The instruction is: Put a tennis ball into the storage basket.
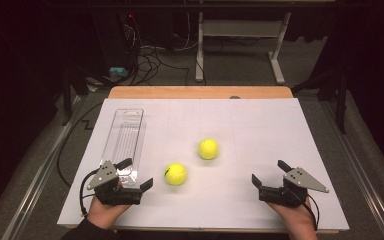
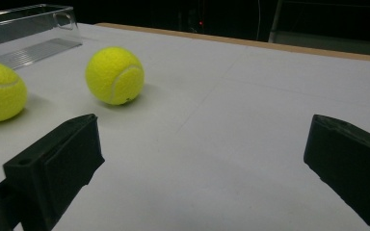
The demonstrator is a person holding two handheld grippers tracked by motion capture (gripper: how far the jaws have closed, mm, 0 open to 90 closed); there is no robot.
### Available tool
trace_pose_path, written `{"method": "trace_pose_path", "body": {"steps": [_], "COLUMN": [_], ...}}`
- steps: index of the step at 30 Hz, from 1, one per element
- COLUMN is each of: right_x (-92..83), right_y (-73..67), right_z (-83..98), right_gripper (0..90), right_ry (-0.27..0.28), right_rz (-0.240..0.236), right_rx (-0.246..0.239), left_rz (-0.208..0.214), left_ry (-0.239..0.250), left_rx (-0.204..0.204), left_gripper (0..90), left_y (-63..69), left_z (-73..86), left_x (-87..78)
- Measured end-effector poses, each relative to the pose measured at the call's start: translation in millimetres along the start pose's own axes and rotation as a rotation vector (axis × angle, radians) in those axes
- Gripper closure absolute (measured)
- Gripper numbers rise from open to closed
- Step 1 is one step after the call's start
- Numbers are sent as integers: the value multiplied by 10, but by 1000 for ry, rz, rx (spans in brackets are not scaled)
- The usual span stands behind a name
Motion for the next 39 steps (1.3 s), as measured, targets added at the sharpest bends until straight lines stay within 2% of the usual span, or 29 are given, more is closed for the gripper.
{"method": "trace_pose_path", "body": {"steps": [7,23,28,31,32,35,36,38,39], "right_x": [14,35,21,14,6,-12,-30,-39,-49], "right_y": [29,8,20,28,33,43,55,63,72], "right_z": [-6,34,40,40,41,40,39,39,39], "right_gripper": [0,0,0,0,0,0,0,0,0], "right_ry": [9,-14,-14,-10,-12,-15,-9,-7,-7], "right_rz": [4,-25,-27,-27,-28,-28,-29,-28,-27], "right_rx": [-16,-64,-55,-57,-50,-46,-47,-47,-44], "left_rz": [11,43,40,39,28,22,10,12,10], "left_ry": [-68,-212,-293,-319,-353,-382,-407,-418,-442], "left_rx": [55,97,118,121,123,99,83,78,84], "left_gripper": [7,11,13,13,12,12,13,18,18], "left_y": [120,289,345,354,349,325,302,297,298], "left_z": [-1,34,78,85,83,66,42,29,17], "left_x": [104,290,378,400,424,435,439,441,447]}}
Point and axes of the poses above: each handheld gripper's, and its own axes: x roughly forward along the jaws, z roughly out of its underside, y roughly to its right, the point moved 2 cm from there along x, roughly forward along the jaws, and after that the axes turned 2 degrees about -x, right-handed, at the moved point
